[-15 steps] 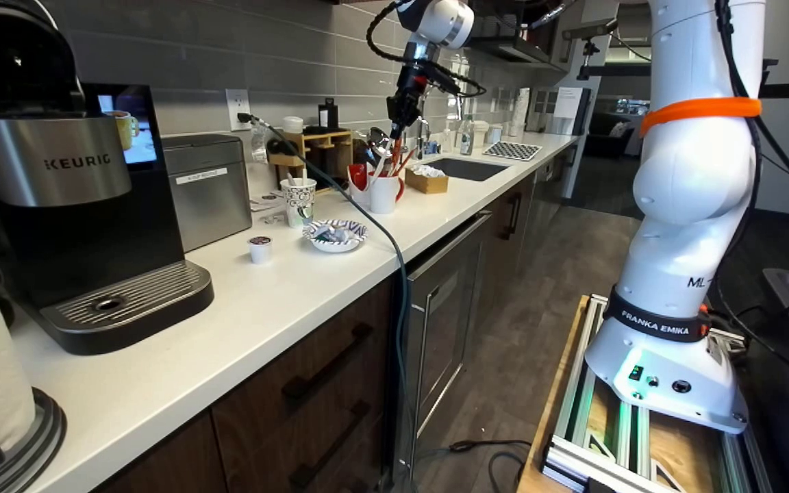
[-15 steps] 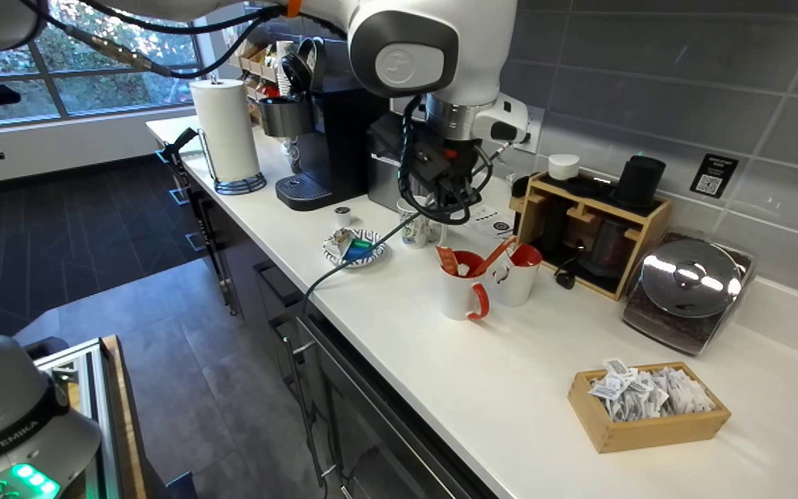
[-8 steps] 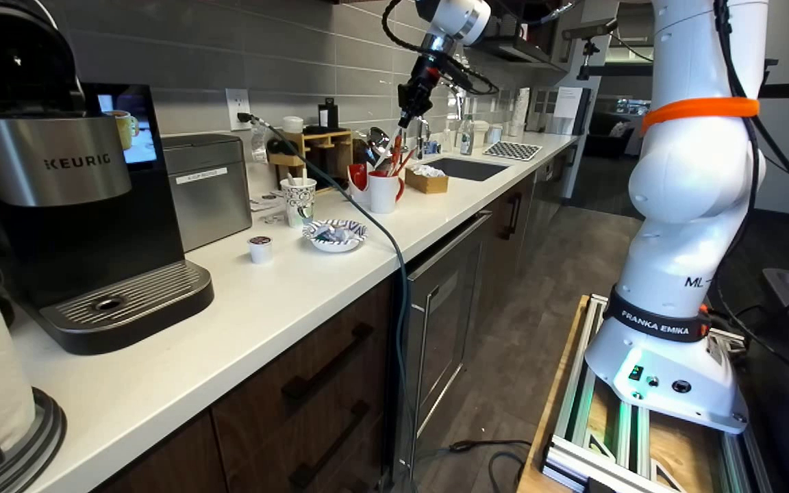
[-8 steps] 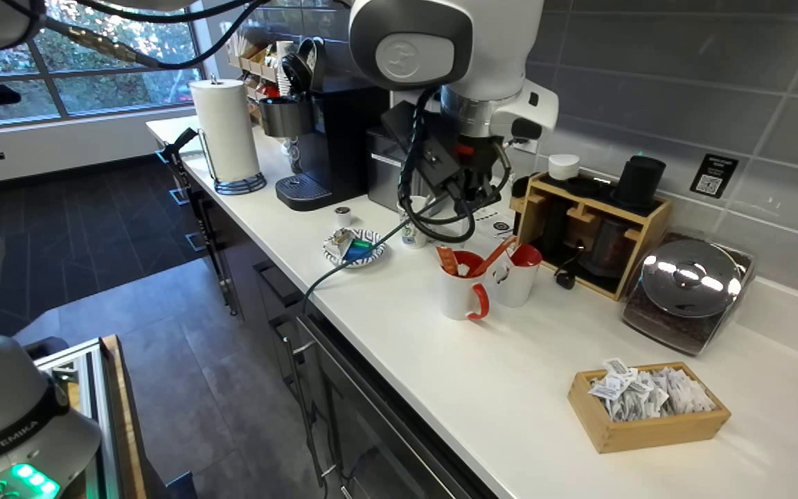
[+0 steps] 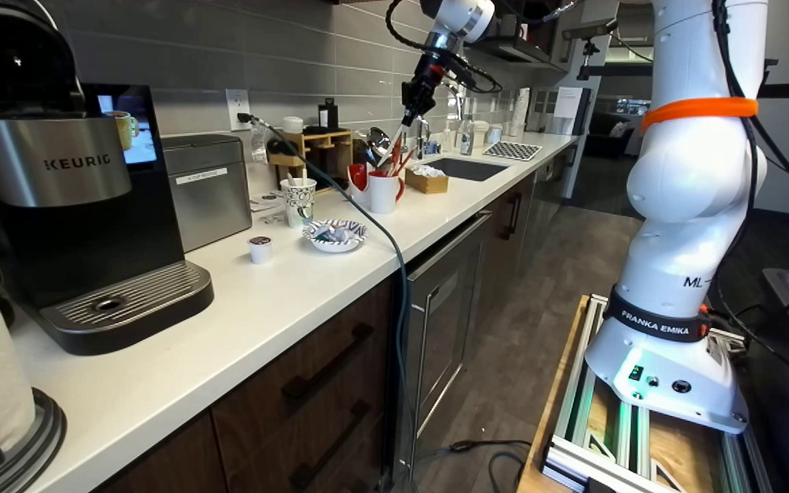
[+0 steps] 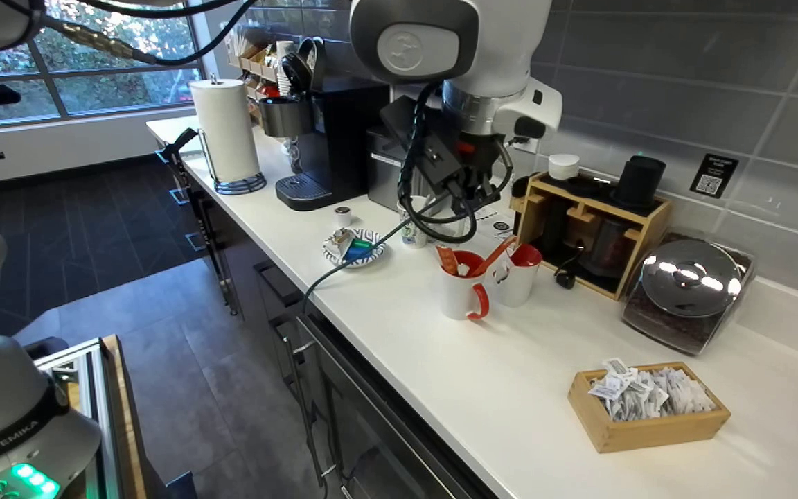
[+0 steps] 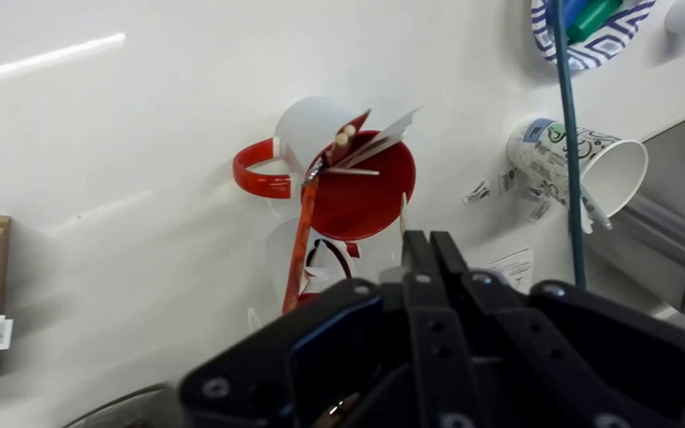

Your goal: Take the knives out of the coffee cup and put it into the mug cup

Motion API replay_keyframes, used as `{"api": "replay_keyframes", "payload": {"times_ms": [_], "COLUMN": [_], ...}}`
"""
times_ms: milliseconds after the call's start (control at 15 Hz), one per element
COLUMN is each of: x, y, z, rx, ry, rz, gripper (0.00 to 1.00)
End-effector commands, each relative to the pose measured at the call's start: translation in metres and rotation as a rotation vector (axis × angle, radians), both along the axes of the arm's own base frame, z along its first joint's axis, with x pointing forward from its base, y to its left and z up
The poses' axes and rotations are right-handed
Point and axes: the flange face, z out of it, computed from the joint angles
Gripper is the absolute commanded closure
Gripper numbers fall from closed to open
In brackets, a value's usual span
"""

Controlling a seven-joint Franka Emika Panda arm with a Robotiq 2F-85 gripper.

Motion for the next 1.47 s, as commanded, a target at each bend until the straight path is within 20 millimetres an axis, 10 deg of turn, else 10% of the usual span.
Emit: {"api": "replay_keyframes", "payload": {"times_ms": [0, 800, 867, 1400], "x": [0.009, 0.016, 0.019, 0.034], "y": [0.017, 0.02, 0.023, 0.065], "z": [0.0, -0.016, -0.017, -0.007], "rx": [0.011, -0.064, -0.064, -0.042], "ry": [0.023, 0.117, 0.118, 0.053], "rz": [0.046, -0.019, -0.018, 0.034], "gripper": [0.99, 0.99, 0.71, 0.17]}}
